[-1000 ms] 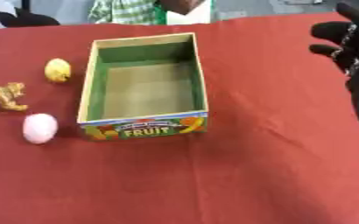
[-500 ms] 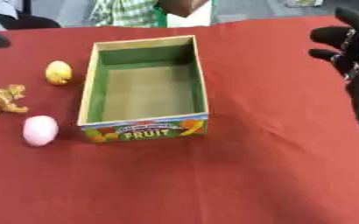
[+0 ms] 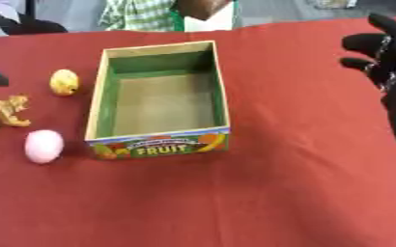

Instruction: Pick up objects on the table and place them in the box.

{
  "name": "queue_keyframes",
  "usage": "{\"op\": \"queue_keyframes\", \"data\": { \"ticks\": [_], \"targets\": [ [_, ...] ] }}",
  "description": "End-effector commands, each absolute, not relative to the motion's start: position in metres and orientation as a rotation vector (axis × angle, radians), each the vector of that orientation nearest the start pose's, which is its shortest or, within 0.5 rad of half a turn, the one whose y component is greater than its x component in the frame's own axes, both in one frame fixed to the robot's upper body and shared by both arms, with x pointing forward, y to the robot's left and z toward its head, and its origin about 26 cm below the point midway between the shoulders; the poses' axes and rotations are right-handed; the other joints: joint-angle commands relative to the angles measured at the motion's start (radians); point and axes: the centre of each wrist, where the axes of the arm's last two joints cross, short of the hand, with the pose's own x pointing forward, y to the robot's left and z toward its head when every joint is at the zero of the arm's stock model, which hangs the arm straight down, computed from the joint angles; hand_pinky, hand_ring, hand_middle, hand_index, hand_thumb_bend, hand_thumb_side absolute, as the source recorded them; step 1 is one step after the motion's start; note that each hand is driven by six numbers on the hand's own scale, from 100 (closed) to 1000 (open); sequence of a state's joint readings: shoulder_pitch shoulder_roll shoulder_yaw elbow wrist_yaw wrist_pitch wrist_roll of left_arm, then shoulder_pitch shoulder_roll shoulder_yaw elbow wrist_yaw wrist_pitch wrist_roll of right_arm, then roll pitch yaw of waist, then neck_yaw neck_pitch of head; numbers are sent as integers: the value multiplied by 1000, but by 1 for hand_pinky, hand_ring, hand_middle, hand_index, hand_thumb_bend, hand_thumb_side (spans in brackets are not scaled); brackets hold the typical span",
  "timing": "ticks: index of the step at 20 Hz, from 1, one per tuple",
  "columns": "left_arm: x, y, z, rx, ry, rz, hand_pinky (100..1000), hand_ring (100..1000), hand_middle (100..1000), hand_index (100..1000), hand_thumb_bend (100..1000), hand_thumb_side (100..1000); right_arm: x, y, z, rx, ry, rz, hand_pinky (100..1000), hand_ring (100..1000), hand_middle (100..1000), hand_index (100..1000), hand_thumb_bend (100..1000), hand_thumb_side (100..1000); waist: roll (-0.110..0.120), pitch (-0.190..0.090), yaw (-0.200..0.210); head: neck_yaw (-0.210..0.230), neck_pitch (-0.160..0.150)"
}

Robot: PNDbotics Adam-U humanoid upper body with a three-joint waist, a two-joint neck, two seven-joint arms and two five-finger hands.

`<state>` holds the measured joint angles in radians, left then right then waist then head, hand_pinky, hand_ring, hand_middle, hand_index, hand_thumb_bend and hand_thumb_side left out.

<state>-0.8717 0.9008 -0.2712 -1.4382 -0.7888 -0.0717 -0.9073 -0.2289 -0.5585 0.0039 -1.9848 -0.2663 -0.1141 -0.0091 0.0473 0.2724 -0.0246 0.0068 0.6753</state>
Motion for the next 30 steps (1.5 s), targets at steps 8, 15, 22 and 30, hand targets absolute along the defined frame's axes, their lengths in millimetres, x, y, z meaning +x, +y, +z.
{"op": "queue_keyframes", "data": {
  "ticks": [8,15,22,30],
  "targets": [
    [397,353,316,1098,-742,-1825,768,959,980,1000,791,599,290,-301,210,-58,-2285,469,832,871,748,962,100,1000,2,-13,-3,0,-16],
    [403,358,306,1126,-650,-1859,764,955,958,1000,761,572,290,-301,210,-58,-2284,470,833,872,748,962,100,1000,0,-10,-4,-1,-19],
    [412,358,299,1136,-603,-1859,742,935,932,1000,592,492,290,-301,210,-57,-2284,472,833,873,747,962,100,1000,-2,-5,-5,-1,-23],
    [423,368,286,1109,-543,-1826,732,927,929,1000,540,459,291,-300,210,-57,-2286,474,833,874,747,962,100,1000,-2,3,-8,-1,-28]
  ]
}}
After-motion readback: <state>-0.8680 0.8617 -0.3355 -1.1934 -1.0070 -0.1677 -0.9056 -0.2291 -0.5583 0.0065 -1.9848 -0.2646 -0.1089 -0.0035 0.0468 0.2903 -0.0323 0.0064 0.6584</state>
